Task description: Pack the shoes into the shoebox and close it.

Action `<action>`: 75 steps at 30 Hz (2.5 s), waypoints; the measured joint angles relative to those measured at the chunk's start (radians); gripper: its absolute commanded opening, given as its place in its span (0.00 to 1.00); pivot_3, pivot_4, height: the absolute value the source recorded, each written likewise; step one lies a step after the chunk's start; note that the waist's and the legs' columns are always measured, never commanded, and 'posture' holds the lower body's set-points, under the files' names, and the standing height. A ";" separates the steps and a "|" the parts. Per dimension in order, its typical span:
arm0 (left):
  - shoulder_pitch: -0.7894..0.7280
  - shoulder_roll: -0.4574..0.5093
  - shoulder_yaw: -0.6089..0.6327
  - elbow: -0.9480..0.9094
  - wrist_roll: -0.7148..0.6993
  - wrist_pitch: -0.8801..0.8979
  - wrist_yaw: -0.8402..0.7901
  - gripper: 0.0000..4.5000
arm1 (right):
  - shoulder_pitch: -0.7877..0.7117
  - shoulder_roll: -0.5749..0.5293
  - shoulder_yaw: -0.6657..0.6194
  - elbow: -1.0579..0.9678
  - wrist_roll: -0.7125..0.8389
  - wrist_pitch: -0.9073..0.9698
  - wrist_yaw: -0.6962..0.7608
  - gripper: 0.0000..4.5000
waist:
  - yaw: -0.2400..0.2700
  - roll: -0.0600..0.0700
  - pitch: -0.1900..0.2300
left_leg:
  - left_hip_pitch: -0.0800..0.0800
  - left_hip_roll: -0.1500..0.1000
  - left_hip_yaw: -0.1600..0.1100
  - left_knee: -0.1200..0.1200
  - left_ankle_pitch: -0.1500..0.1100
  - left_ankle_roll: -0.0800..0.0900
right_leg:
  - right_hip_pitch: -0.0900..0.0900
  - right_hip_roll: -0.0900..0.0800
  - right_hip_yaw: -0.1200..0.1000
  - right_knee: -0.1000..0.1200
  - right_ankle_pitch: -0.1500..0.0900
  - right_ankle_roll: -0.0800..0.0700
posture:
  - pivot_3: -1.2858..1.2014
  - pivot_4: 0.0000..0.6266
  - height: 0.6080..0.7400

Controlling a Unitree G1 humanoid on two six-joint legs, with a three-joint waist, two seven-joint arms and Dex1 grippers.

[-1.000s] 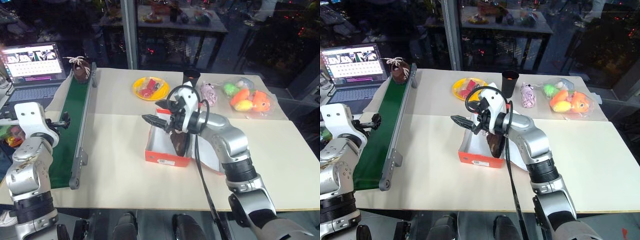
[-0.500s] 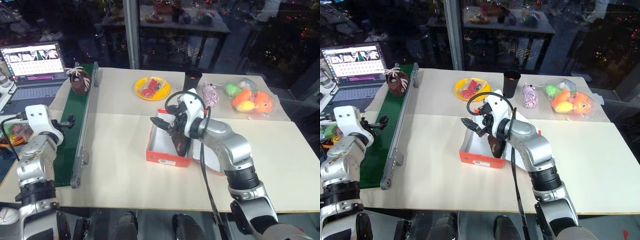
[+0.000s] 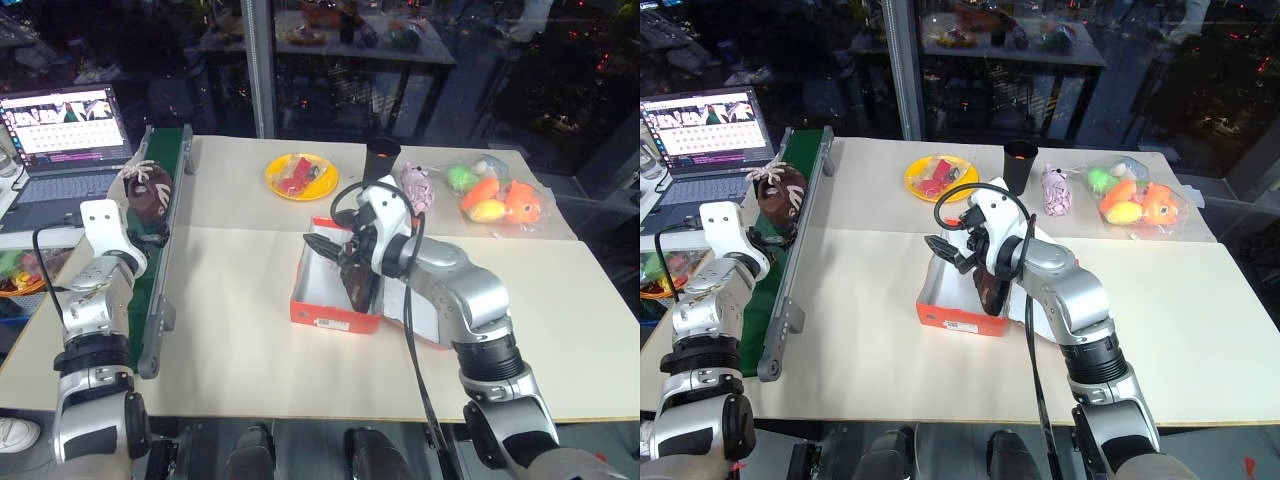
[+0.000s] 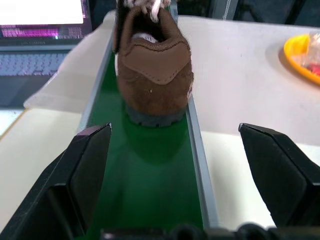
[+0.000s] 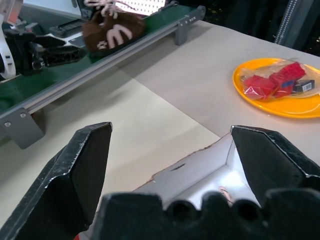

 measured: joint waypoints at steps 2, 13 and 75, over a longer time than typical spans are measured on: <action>-0.006 -0.002 0.001 0.026 0.000 -0.002 0.012 0.96 | 0.000 -0.001 0.000 -0.006 0.001 0.007 0.001 1.00 | 0.001 0.000 0.000 | 0.000 0.000 0.000 0.000 0.000 0.000 | 0.000 0.000 0.000 0.000 0.000 0.000 | 0.52 0.24 0.97; -0.030 -0.014 -0.002 0.079 -0.003 -0.014 0.002 0.82 | 0.000 -0.003 -0.005 -0.006 0.001 0.021 0.003 1.00 | 0.002 0.000 0.000 | 0.000 0.000 0.000 0.000 0.000 -0.001 | 0.000 0.000 0.000 0.000 0.000 0.000 | 0.52 0.24 0.97; -0.181 -0.100 -0.158 -0.557 -0.278 0.459 -0.175 1.00 | -0.198 0.046 -0.337 0.307 0.531 0.317 -0.512 0.09 | -0.026 0.001 0.001 | -0.001 0.000 -0.003 0.000 0.006 0.005 | 0.003 0.001 0.000 -0.002 0.000 0.002 | 0.52 0.24 0.97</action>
